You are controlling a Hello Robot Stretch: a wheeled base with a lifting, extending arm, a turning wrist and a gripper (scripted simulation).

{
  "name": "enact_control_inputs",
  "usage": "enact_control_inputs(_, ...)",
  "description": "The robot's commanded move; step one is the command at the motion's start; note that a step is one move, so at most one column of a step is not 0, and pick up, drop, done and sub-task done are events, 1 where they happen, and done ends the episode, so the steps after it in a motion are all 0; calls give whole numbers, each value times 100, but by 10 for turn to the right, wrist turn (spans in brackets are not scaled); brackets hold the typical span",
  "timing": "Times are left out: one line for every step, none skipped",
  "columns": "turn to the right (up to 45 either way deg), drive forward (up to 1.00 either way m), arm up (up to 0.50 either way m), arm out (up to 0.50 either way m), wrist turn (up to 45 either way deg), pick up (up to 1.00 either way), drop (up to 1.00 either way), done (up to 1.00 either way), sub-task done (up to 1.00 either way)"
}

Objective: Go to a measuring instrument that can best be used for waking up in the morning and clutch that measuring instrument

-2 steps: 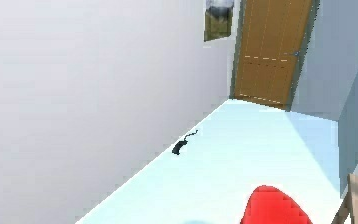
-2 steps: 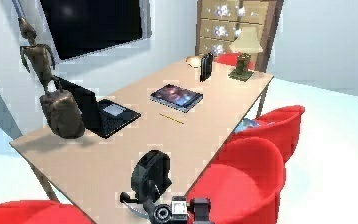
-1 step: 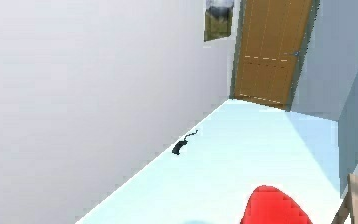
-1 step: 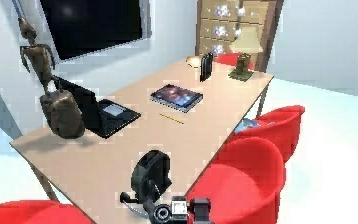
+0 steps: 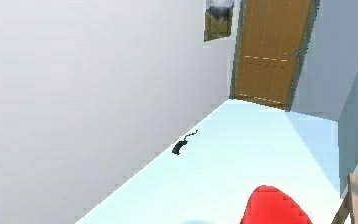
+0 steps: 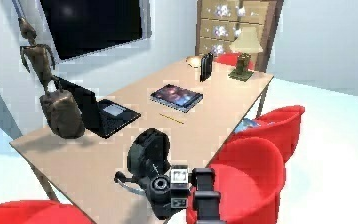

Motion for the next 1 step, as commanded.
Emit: enact_control_inputs(0,0,0,0,0,0,0,100,0)
